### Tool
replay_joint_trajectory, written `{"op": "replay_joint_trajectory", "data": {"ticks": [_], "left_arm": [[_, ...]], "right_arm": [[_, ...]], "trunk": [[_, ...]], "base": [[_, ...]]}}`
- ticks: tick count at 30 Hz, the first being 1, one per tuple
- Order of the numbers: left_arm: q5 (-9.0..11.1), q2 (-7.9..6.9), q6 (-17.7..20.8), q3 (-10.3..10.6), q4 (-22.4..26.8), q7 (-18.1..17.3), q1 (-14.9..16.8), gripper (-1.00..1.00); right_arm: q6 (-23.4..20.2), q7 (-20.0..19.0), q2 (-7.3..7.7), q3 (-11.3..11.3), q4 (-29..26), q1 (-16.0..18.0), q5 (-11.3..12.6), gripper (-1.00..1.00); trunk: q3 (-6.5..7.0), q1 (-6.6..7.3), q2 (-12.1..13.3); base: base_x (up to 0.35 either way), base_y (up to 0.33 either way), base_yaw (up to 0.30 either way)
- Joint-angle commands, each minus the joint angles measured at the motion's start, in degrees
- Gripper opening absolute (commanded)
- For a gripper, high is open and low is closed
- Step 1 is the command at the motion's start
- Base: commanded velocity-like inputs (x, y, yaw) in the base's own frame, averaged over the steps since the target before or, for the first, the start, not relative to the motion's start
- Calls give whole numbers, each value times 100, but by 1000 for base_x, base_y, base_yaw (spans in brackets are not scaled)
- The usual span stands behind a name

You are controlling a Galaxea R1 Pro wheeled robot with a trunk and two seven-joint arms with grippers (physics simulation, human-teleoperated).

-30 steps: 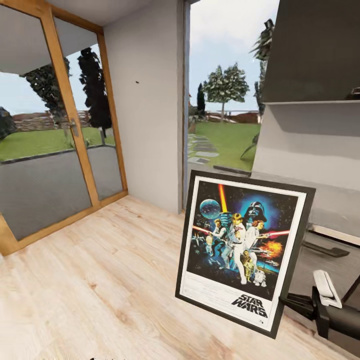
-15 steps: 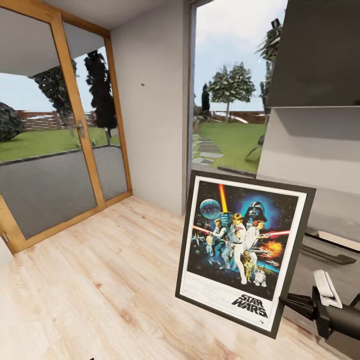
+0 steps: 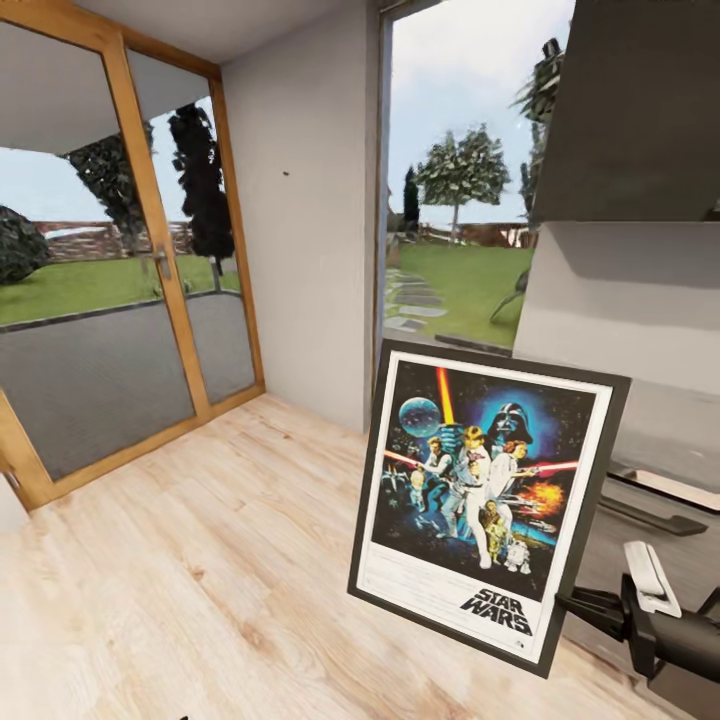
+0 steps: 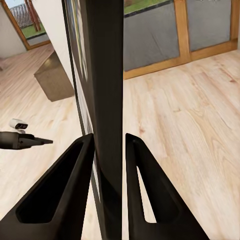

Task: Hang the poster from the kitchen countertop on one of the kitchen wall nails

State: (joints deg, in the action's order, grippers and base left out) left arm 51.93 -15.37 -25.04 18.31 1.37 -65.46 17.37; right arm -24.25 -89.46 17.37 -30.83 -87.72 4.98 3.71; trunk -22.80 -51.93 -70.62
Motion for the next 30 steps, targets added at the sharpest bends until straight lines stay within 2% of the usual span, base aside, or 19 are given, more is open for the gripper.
{"op": "replay_joint_trajectory", "data": {"ticks": [1,30], "left_arm": [[46,-1,-28,50,0,-11,4,100],[46,-1,-28,48,-3,-11,4,100]], "right_arm": [[-71,-27,-5,-2,0,4,7,-100],[-70,-27,-14,-2,-1,4,7,-100]], "trunk": [[12,23,38],[533,660,1201]], "base": [[0,0,0],[0,0,0]]}}
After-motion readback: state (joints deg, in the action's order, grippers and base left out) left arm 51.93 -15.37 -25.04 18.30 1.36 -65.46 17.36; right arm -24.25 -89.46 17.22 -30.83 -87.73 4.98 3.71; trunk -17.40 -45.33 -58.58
